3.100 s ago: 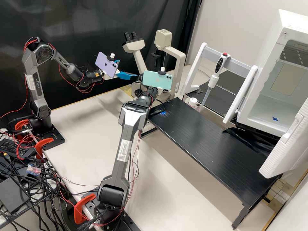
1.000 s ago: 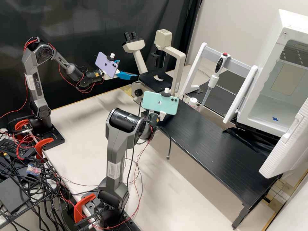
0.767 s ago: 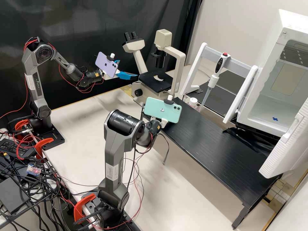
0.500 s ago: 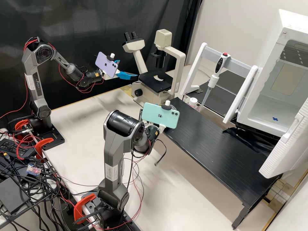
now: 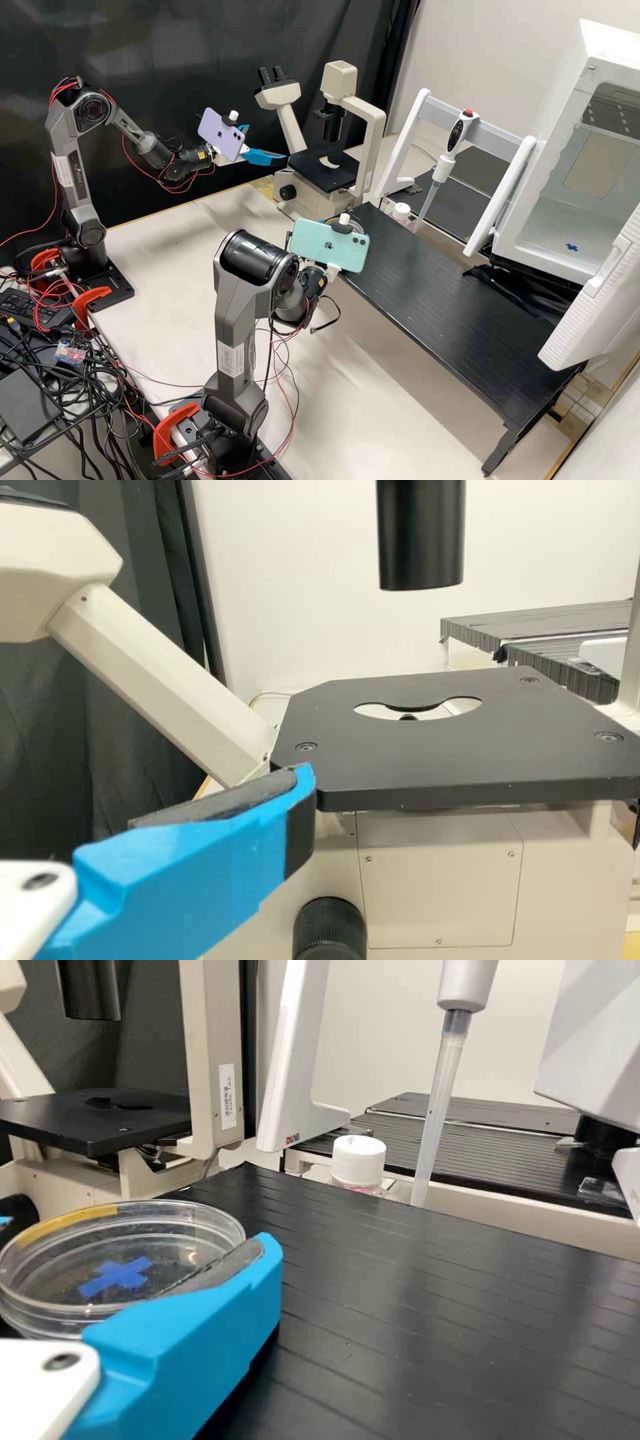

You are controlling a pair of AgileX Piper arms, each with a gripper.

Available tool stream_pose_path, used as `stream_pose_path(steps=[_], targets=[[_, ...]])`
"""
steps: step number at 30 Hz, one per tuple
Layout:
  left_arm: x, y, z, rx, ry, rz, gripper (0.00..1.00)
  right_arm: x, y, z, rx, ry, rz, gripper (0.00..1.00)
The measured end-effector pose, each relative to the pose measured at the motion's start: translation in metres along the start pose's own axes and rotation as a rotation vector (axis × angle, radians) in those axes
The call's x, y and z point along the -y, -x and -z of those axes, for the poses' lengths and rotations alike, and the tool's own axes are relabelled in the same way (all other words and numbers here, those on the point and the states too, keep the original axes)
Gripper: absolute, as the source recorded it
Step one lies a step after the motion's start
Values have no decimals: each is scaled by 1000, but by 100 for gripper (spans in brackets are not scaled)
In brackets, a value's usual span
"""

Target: Move the petri dish to the bench

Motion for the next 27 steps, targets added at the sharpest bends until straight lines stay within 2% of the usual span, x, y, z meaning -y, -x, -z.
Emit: stream_pose_path(steps=[4, 7, 10, 11, 14, 18, 20, 23, 24, 27], targets=[[0, 0, 0, 0, 0, 0, 100, 1, 4, 1, -18, 17, -6, 100], [0, 0, 0, 0, 0, 0, 100, 3, 13, 4, -50, 57, 2, 100], [0, 0, 0, 0, 0, 0, 100, 3, 19, 8, -79, 77, 13, 100], [0, 0, 0, 0, 0, 0, 100, 2, 24, 10, -97, 93, 17, 100], [0, 0, 0, 0, 0, 0, 100, -11, 40, 17, -143, 123, -27, 100], [0, 0, 0, 0, 0, 0, 100, -28, 56, 24, -186, 135, -136, 100], [0, 0, 0, 0, 0, 0, 100, -36, 68, 26, -187, 128, -188, 100], [0, 0, 0, 0, 0, 0, 100, -51, 86, 28, -167, 82, -321, 100], [0, 0, 0, 0, 0, 0, 100, -54, 88, 28, -161, 75, -342, 100], [0, 0, 0, 0, 0, 0, 100, -63, 97, 25, -151, 18, -416, 100]])
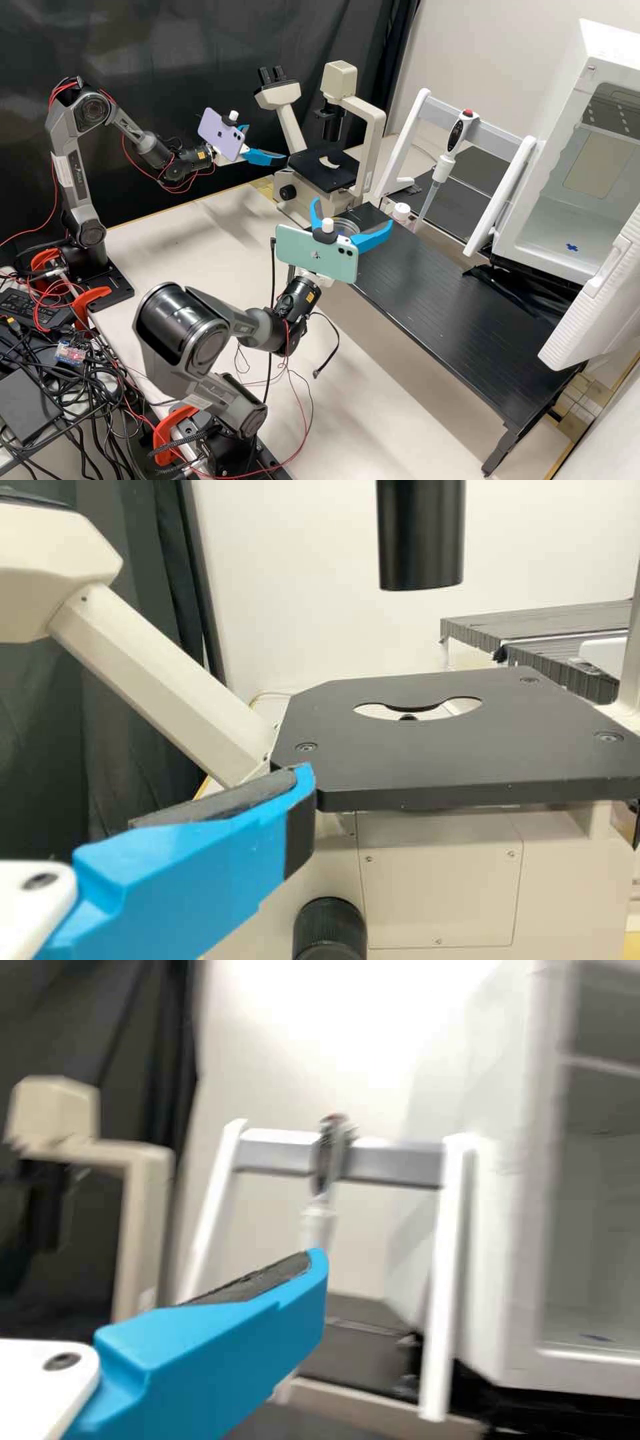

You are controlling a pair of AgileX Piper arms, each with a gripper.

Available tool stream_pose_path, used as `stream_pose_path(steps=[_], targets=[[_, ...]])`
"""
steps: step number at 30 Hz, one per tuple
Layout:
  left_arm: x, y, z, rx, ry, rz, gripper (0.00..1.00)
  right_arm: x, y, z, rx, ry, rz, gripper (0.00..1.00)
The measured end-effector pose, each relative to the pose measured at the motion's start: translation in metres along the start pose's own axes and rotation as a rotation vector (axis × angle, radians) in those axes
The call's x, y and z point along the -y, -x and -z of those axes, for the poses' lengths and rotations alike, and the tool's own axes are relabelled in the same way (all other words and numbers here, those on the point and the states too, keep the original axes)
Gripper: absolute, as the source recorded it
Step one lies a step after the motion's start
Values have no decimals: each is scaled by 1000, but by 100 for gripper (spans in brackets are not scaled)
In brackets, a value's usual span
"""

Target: Move the petri dish to the bench

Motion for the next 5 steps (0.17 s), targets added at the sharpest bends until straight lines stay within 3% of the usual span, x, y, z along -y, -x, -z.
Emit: stream_pose_path(steps=[4, 5], targets=[[0, 0, 0, 0, 0, 0, 100, -9, 2, -4, 26, -59, -55, 100], [0, 0, 0, 0, 0, 0, 100, -10, 3, -4, 32, -60, -63, 100]])
